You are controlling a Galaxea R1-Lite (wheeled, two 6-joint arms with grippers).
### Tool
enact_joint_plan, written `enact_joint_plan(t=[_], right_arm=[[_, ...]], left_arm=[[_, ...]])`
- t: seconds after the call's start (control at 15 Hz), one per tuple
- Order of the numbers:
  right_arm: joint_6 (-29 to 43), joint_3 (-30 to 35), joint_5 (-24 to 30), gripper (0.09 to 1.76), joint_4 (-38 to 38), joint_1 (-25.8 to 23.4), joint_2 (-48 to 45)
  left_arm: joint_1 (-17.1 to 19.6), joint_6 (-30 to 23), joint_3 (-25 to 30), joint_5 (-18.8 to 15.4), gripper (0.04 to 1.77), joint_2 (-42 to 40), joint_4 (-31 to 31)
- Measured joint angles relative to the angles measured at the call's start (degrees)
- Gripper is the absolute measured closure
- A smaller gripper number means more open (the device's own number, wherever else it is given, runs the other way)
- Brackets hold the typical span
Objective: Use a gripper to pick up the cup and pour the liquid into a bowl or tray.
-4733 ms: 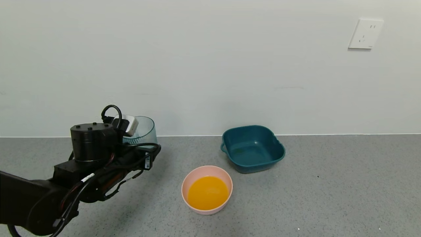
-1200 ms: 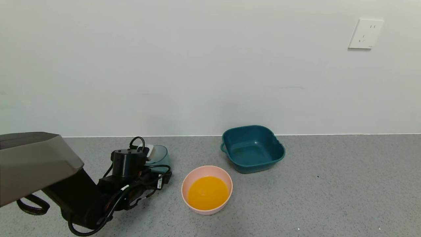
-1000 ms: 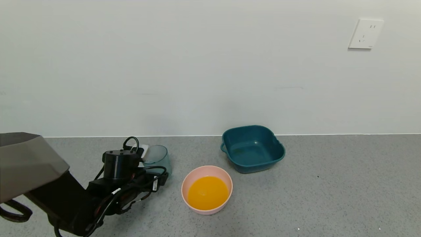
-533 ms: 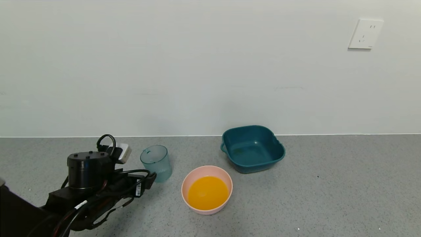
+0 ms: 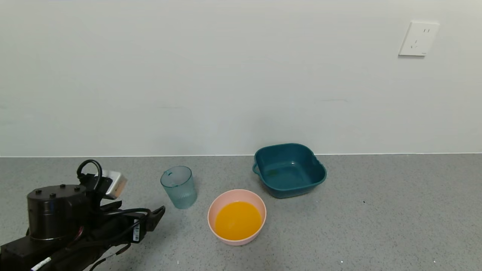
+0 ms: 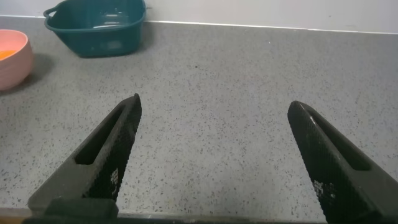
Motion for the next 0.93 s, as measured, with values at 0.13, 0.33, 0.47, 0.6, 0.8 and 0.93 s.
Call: enact_joint_plan(t=[0.13,0.33,0.47,0.6,0.8,0.93], right_arm=[[0.0,0.0,0.0,0.14,0.0,0.0,0.0],[0.0,0.0,0.0,0.14,0.0,0.0,0.0],[0.0,0.0,0.0,0.14,0.0,0.0,0.0],[0.0,0.0,0.0,0.14,0.0,0.0,0.0],[0.0,0.0,0.0,0.14,0.0,0.0,0.0],[0.0,0.0,0.0,0.14,0.0,0.0,0.0]], left_arm=[[0.0,-0.1,0.2,-0.5,0.1,-5.3,5.9],[0.0,-0.2,-0.2,-2.4,0.1,-14.6,15.9],[0.2,-0.3,-0.3,-4.1,0.1,-21.1,21.4],[2.6,-0.3,0.2,-9.1,0.1,-26.7,25.5],[6.4,-0.5,0.5,-14.5,0.09,-33.2,31.3],[7.9,-0.6,0.4,-15.5,0.09,-37.3,34.5]])
